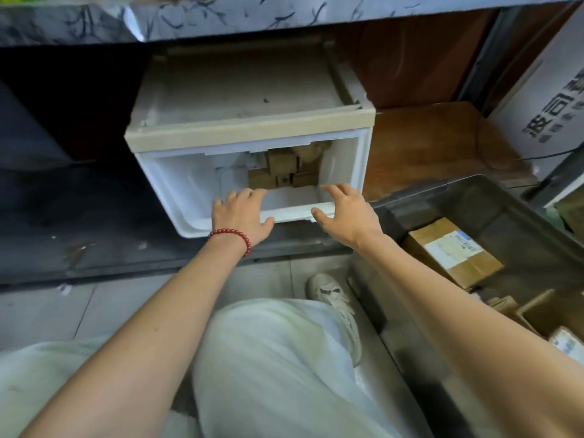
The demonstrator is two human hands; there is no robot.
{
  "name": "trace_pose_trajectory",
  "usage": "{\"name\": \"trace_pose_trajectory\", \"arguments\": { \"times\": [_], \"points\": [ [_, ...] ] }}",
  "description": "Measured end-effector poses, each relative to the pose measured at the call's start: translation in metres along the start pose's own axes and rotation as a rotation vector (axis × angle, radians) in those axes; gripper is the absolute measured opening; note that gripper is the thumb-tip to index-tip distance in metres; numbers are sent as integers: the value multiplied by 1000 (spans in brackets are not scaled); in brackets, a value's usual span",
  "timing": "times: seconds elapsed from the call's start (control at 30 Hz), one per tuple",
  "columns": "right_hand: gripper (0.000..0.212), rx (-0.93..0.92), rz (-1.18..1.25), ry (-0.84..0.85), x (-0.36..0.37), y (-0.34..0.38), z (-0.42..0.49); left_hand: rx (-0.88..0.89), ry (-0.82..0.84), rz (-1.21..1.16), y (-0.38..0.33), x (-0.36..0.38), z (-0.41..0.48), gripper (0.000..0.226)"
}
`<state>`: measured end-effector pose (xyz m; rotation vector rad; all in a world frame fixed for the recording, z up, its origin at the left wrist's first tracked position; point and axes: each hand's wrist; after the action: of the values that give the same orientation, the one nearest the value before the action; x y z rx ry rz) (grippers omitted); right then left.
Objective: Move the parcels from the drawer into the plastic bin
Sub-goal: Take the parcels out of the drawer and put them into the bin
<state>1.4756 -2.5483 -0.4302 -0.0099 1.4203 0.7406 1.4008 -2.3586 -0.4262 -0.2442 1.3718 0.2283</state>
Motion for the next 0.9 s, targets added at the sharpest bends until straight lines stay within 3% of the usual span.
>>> {"name": "trace_pose_trajectory", "arguments": {
  "times": [0.2, 0.6, 0.9],
  "points": [
    [62, 6, 10, 115, 31, 5, 14, -141, 67, -31, 46, 26, 1, 66],
    [65, -16, -120, 190, 116, -12, 108, -125, 15, -31, 75, 113, 85, 63],
    [71, -18, -74, 431, 197, -18, 201, -262, 91, -80, 110, 188, 169, 70]
  ]
}}
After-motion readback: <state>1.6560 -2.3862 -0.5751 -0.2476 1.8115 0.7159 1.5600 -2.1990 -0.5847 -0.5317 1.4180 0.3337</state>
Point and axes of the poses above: each hand's wrist, its own z-axis towards the middle knuckle, its own x-axis out of the palm, y = z × x, and after that the axes turned 7 degrees about -y, right-handed
